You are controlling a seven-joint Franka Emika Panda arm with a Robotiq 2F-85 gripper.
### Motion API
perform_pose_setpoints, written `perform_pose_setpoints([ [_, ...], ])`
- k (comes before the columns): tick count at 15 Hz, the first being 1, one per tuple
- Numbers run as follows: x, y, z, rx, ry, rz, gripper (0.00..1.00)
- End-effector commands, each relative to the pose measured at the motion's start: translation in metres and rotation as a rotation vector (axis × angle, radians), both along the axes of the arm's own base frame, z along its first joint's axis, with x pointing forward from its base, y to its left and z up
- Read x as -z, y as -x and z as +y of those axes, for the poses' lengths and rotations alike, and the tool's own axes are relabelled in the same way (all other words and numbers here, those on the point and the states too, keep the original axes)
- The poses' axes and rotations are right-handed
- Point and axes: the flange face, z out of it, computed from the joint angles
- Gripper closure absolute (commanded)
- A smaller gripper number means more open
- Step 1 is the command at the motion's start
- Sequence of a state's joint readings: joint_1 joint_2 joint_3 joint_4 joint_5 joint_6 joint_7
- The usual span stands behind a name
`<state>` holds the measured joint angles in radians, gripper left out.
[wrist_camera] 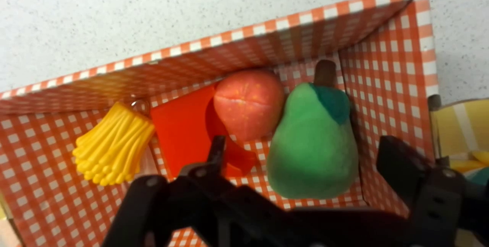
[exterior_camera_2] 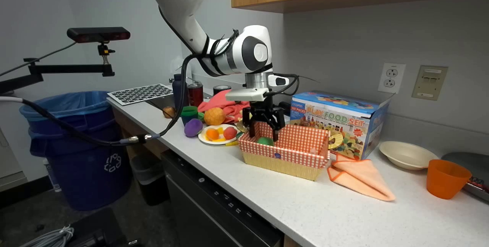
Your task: Remove the green plushy from the box and put it on the counter
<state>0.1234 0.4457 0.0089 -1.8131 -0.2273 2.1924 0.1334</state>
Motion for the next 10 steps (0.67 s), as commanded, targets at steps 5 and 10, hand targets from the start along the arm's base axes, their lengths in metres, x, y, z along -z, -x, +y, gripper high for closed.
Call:
perform_pose_setpoints([
  [5,-0.0005,-0.0014,-0.0008,0.056,0.031,-0.026,0.0],
  [10,0.0005,-0.0012,0.0006,0.087,0.046,-0.035,0.0],
])
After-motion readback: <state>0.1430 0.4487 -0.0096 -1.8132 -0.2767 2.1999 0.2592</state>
